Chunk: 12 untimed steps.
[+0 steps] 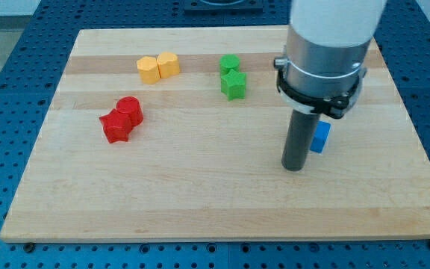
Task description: Move blue cube towards the blue triangle
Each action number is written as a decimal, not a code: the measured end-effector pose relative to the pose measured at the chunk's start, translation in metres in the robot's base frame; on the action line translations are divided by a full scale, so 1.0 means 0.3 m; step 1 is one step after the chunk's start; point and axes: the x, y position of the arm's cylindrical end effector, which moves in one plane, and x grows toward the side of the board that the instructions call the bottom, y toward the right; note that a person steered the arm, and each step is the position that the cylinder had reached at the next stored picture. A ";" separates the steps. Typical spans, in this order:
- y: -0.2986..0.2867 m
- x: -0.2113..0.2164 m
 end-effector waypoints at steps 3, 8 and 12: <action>0.007 -0.184; 0.054 -0.115; 0.059 -0.300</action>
